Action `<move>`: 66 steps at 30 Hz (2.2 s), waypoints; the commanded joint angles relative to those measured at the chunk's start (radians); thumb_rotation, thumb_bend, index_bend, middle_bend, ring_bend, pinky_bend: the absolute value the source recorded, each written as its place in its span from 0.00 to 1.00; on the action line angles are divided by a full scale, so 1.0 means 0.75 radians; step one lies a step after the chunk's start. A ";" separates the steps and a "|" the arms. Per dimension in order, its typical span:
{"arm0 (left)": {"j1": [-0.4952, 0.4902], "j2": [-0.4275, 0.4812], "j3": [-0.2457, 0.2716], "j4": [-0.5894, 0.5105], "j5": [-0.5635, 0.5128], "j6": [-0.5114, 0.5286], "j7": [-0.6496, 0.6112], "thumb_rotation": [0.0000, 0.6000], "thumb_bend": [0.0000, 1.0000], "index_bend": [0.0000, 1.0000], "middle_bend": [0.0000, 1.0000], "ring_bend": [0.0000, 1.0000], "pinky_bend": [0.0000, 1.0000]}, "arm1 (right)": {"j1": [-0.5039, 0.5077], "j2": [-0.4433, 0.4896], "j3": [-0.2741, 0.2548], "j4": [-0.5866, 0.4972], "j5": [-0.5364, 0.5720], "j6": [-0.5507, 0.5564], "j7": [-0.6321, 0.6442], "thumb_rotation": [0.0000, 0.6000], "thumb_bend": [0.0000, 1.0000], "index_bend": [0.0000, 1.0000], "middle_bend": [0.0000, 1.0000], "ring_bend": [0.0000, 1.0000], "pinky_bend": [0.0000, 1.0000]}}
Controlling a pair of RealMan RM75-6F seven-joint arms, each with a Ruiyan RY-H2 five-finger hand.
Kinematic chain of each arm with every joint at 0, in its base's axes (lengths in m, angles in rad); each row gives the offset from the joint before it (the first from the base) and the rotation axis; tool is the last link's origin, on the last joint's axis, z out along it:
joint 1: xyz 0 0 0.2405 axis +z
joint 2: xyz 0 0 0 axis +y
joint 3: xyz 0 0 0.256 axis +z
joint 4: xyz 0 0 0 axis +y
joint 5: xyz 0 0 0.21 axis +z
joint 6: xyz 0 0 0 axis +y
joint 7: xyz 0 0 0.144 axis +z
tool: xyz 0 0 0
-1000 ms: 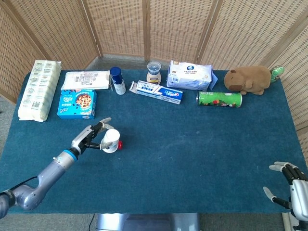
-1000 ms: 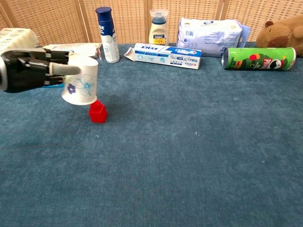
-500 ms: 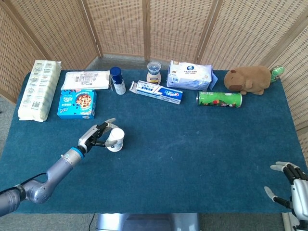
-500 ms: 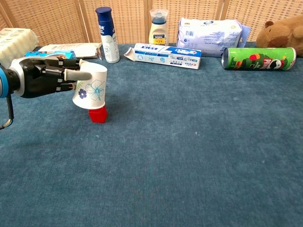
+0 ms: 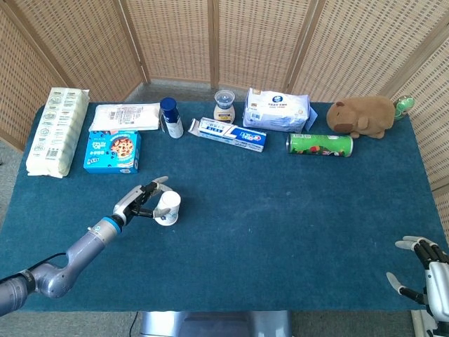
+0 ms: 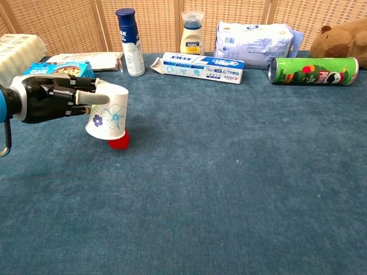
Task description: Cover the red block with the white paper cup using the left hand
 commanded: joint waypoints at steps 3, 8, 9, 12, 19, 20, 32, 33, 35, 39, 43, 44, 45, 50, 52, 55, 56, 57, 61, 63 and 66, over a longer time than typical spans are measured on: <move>0.006 0.023 0.011 -0.012 0.026 0.013 0.018 0.82 0.24 0.32 0.01 0.00 0.00 | -0.001 0.001 0.001 -0.004 -0.003 0.003 0.000 1.00 0.26 0.34 0.29 0.22 0.30; 0.012 0.050 0.031 -0.029 0.046 0.029 0.060 0.81 0.24 0.26 0.01 0.00 0.00 | 0.000 0.000 -0.001 -0.006 -0.009 0.003 -0.001 1.00 0.26 0.34 0.29 0.22 0.30; 0.012 0.051 0.032 -0.030 0.044 0.030 0.063 0.82 0.24 0.25 0.01 0.00 0.00 | 0.000 0.000 -0.001 -0.006 -0.009 0.003 -0.001 1.00 0.26 0.34 0.29 0.22 0.30; 0.014 0.056 0.038 -0.029 0.035 0.039 0.086 0.82 0.24 0.24 0.01 0.00 0.00 | 0.000 0.001 0.000 -0.009 -0.010 0.005 -0.002 1.00 0.26 0.34 0.29 0.22 0.30; 0.058 0.097 0.052 -0.094 0.076 0.188 0.213 0.82 0.24 0.14 0.00 0.00 0.00 | 0.000 0.004 0.000 -0.015 -0.021 0.010 -0.004 1.00 0.26 0.34 0.29 0.22 0.30; 0.066 0.108 0.059 -0.109 0.084 0.208 0.234 0.82 0.24 0.13 0.00 0.00 0.00 | 0.000 0.003 -0.001 -0.014 -0.022 0.008 -0.004 1.00 0.26 0.34 0.29 0.22 0.30; 0.272 0.308 0.233 -0.362 0.183 0.584 0.836 0.83 0.24 0.12 0.00 0.00 0.00 | 0.031 -0.015 0.006 -0.003 -0.028 -0.031 0.002 1.00 0.26 0.34 0.29 0.22 0.30; 0.291 0.321 0.247 -0.382 0.192 0.612 0.874 0.83 0.24 0.12 0.00 0.00 0.00 | 0.035 -0.019 0.007 -0.002 -0.029 -0.036 0.001 1.00 0.26 0.34 0.29 0.22 0.30; 0.325 0.349 0.280 -0.410 0.218 0.656 0.932 0.84 0.24 0.08 0.00 0.00 0.00 | 0.043 -0.025 0.007 -0.001 -0.032 -0.046 -0.001 1.00 0.26 0.34 0.29 0.22 0.30; 0.402 0.405 0.353 -0.462 0.279 0.755 1.064 0.84 0.24 0.02 0.00 0.00 0.00 | 0.058 -0.038 0.010 0.001 -0.033 -0.066 -0.007 1.00 0.26 0.34 0.29 0.22 0.30; 0.502 0.458 0.418 -0.491 0.340 0.897 1.220 0.85 0.23 0.02 0.00 0.00 0.00 | 0.076 -0.048 0.010 -0.002 -0.036 -0.091 -0.018 1.00 0.26 0.34 0.29 0.22 0.30; 0.535 0.470 0.431 -0.495 0.355 0.948 1.253 0.86 0.23 0.02 0.00 0.00 0.00 | 0.082 -0.051 0.010 -0.003 -0.035 -0.099 -0.022 1.00 0.26 0.34 0.29 0.22 0.30; 0.557 0.475 0.439 -0.500 0.364 0.982 1.274 0.87 0.23 0.02 0.00 0.00 0.00 | 0.084 -0.053 0.010 -0.004 -0.034 -0.104 -0.025 1.00 0.26 0.34 0.29 0.22 0.30; 0.640 0.509 0.483 -0.518 0.392 1.080 1.341 0.87 0.23 0.02 0.00 0.00 0.00 | 0.091 -0.059 0.006 -0.003 -0.032 -0.115 -0.039 1.00 0.26 0.34 0.29 0.22 0.30; 0.674 0.524 0.499 -0.525 0.400 1.118 1.360 0.87 0.24 0.02 0.00 0.00 0.00 | 0.092 -0.060 0.005 -0.001 -0.032 -0.115 -0.050 1.00 0.26 0.34 0.29 0.22 0.30; 0.739 0.548 0.525 -0.528 0.424 1.201 1.380 0.87 0.24 0.02 0.00 0.00 0.00 | 0.095 -0.054 0.001 -0.005 -0.033 -0.121 -0.058 1.00 0.26 0.34 0.29 0.22 0.30; 0.755 0.555 0.534 -0.528 0.435 1.220 1.382 0.87 0.24 0.02 0.00 0.00 0.00 | 0.096 -0.053 0.000 -0.004 -0.033 -0.122 -0.063 1.00 0.26 0.34 0.29 0.22 0.30; 0.769 0.560 0.540 -0.529 0.443 1.235 1.379 0.87 0.24 0.02 0.00 0.00 0.00 | 0.097 -0.052 -0.001 -0.003 -0.034 -0.124 -0.068 1.00 0.26 0.34 0.29 0.22 0.30; 0.805 0.569 0.551 -0.525 0.468 1.278 1.369 0.88 0.24 0.02 0.00 0.00 0.00 | 0.101 -0.052 -0.009 -0.003 -0.034 -0.136 -0.074 1.00 0.26 0.34 0.29 0.22 0.30; 0.818 0.570 0.556 -0.522 0.481 1.293 1.365 0.89 0.24 0.02 0.00 0.00 0.00 | 0.103 -0.050 -0.011 -0.005 -0.033 -0.141 -0.076 1.00 0.26 0.34 0.29 0.22 0.30; 0.840 0.570 0.560 -0.520 0.495 1.312 1.360 0.87 0.24 0.02 0.00 0.00 0.00 | 0.104 -0.048 -0.014 -0.008 -0.031 -0.145 -0.078 1.00 0.26 0.34 0.29 0.22 0.30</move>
